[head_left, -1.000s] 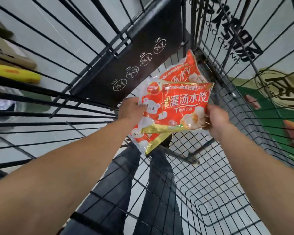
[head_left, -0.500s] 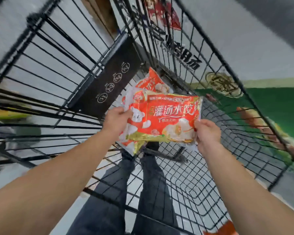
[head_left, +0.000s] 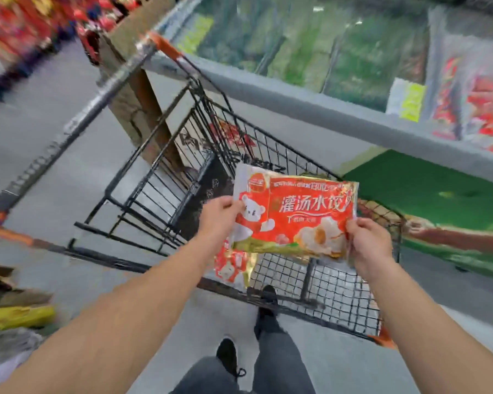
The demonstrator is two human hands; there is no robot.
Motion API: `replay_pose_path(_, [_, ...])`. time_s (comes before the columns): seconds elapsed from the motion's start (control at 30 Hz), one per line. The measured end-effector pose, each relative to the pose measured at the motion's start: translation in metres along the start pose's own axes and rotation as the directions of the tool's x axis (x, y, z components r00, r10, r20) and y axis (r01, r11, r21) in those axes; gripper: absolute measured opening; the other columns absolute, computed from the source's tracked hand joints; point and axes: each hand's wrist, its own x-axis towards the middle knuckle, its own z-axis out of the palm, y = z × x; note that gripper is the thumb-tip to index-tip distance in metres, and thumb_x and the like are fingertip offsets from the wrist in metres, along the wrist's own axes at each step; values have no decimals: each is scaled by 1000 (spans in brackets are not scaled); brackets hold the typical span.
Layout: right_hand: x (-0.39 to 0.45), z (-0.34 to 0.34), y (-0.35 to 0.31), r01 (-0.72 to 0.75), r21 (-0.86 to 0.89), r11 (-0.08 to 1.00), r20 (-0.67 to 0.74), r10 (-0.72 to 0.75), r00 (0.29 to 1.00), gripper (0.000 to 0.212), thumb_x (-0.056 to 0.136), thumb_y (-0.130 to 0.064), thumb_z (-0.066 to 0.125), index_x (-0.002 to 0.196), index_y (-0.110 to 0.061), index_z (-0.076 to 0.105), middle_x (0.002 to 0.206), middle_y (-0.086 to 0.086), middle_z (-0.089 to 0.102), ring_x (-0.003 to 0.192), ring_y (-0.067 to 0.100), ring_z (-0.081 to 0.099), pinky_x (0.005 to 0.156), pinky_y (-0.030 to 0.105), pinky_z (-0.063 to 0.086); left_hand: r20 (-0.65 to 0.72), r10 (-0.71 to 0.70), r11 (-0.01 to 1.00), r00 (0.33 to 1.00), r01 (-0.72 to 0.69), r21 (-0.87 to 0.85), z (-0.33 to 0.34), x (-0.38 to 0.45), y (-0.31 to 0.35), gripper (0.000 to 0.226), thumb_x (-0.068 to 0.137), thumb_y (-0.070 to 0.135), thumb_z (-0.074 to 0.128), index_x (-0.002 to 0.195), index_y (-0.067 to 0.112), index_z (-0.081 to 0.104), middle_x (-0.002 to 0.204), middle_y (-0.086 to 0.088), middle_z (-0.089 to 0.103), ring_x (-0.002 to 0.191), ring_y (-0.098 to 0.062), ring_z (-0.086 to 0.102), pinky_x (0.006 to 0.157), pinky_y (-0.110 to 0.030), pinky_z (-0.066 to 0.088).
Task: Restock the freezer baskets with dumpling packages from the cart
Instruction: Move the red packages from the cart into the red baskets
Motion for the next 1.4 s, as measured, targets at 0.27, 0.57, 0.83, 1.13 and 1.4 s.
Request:
replay_pose_path(0.27, [-107,-68,-45,222,163,961,-107,-206,973,7,94,-13,62,89,-13,66,96,9,75,94,29,71,87,54,57,90,186,961,978,-162,-223,-23,-73,78,16,88,25,67,78,14,74,80,0,77,78,-24,75,71,-40,61])
replay_pose_path(0.57, [-154,-162,-45,339,242,909,-264,-275,924,8,93,-11,64,87,-13,68,95,7,74,96,29,70,90,53,56,213,283,917,935,-199,-346,18,-153,132,23,93,22,67,73,19,77,86,-5,78,89,-31,74,87,-55,57])
replay_pose_path(0.83, [-138,-251,-30,320,353,879,-290,-222,931,9,95,-7,61,88,-12,64,96,7,72,94,25,68,86,44,56,246,285,914,926,-185,-361,102,-204,150,18,93,18,67,78,13,74,83,-6,77,81,-29,75,83,-54,59])
replay_pose_path(1.13, [-63,-388,-28,303,328,895,-219,-240,946,6,94,-10,64,89,-13,66,96,7,73,94,26,70,89,49,56,167,263,922,950,-197,-334,244,-253,173,17,94,14,61,80,12,71,81,-7,76,80,-28,74,80,-52,60])
replay_pose_path(1.4, [18,-484,-38,264,288,921,-192,-215,958,5,93,-10,64,89,-12,67,96,8,74,94,28,71,89,50,57,148,246,954,958,-212,-212,356,-264,202,19,85,15,60,74,13,75,84,-12,76,88,-35,73,81,-57,58])
